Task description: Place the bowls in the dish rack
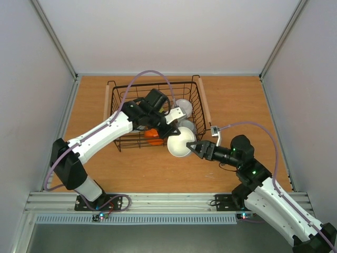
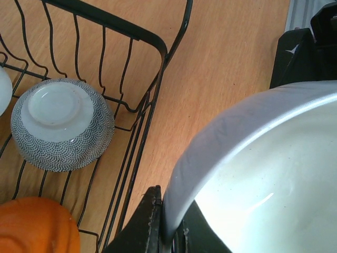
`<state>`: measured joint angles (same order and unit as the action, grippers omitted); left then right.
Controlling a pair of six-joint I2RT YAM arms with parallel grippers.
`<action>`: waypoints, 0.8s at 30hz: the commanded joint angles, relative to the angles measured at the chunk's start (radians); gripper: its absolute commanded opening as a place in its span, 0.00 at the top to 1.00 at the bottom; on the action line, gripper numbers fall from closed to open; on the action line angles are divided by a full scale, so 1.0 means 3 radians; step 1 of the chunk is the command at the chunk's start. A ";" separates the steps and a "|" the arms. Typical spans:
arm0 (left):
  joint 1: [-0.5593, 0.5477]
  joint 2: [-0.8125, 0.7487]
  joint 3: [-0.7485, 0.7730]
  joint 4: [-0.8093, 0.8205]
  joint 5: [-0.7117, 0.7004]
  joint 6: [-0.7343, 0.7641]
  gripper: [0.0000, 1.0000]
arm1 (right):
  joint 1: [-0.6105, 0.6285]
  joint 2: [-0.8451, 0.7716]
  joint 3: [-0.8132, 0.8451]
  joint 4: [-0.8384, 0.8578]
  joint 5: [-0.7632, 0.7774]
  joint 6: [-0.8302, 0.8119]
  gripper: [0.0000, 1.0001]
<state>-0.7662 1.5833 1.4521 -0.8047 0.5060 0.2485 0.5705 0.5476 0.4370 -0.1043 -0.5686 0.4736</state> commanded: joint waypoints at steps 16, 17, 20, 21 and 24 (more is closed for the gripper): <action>-0.0030 -0.0514 -0.0148 0.0480 -0.0453 -0.0112 0.19 | 0.0026 0.0477 0.0830 -0.0473 0.0051 -0.0731 0.99; -0.0029 -0.0563 -0.0172 0.0521 -0.0668 -0.0103 0.15 | 0.0026 0.0593 0.0961 -0.0590 0.0080 -0.0829 0.99; -0.0007 -0.0752 -0.0256 0.0675 -0.1207 -0.0026 0.11 | 0.0025 0.0962 0.1285 -0.0792 0.0152 -0.1068 0.99; 0.0012 -0.0818 -0.0282 0.0708 -0.1310 -0.0005 0.10 | 0.0026 0.1095 0.1367 -0.0816 0.0161 -0.1121 0.99; 0.0029 -0.1012 -0.0373 0.0841 -0.1848 0.0122 0.08 | 0.0025 0.1508 0.1682 -0.0828 0.0124 -0.1281 0.99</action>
<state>-0.7681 1.3525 1.3720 -0.6682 0.2016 0.2359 0.5732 0.8875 0.8330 -0.3332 -0.5381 0.2131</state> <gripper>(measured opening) 0.907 0.753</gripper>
